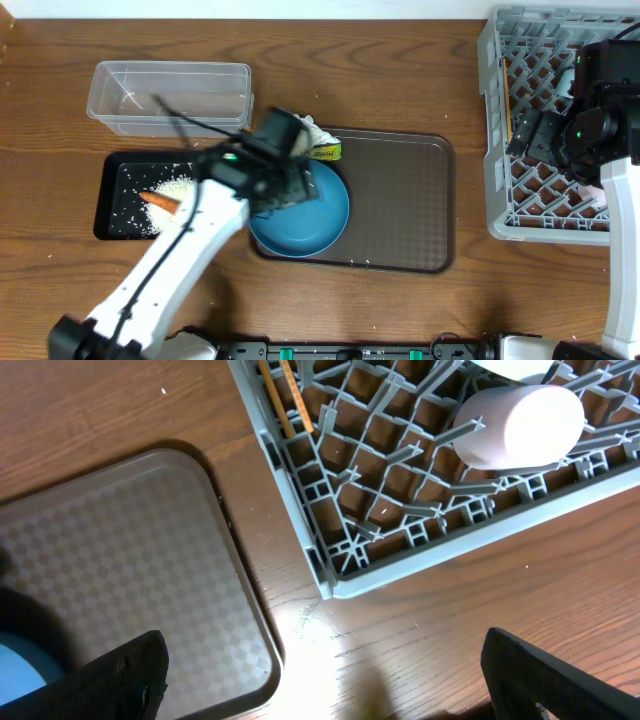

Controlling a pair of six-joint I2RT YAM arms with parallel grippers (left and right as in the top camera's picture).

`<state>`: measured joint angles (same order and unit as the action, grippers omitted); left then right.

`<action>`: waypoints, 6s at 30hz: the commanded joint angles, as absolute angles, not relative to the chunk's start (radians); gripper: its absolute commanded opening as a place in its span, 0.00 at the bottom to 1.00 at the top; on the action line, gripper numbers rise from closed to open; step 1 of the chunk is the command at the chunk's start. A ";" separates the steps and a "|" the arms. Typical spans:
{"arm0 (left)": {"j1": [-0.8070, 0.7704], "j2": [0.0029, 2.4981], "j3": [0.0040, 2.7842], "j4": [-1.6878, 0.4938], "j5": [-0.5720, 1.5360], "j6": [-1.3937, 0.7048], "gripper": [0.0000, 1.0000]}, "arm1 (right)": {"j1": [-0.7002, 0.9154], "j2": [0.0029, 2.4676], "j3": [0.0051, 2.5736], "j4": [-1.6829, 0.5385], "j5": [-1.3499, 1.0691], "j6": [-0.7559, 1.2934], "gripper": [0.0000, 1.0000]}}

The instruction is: Sort waste into correct bins and load items into the dishwasher rack

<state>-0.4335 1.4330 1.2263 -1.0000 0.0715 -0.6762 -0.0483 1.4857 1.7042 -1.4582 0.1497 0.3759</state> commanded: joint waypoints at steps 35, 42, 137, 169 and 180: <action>0.157 1.425 1.239 -1.147 -0.184 -0.734 1.00 | -0.059 1.490 1.701 -1.459 0.149 0.388 0.99; 0.157 1.425 1.239 -1.147 -0.184 -0.734 1.00 | -0.059 1.490 1.701 -1.436 0.030 0.389 0.99; 0.157 1.425 1.239 -1.147 -0.184 -0.734 0.99 | 0.549 2.050 1.421 -1.288 0.179 0.788 0.99; 0.157 1.425 1.239 -1.147 -0.184 -0.734 0.99 | 0.841 1.642 1.461 -0.978 -0.041 0.537 0.99; 0.157 1.425 1.239 -1.147 -0.184 -0.735 0.99 | 0.919 1.850 1.461 -0.904 -0.012 0.546 0.99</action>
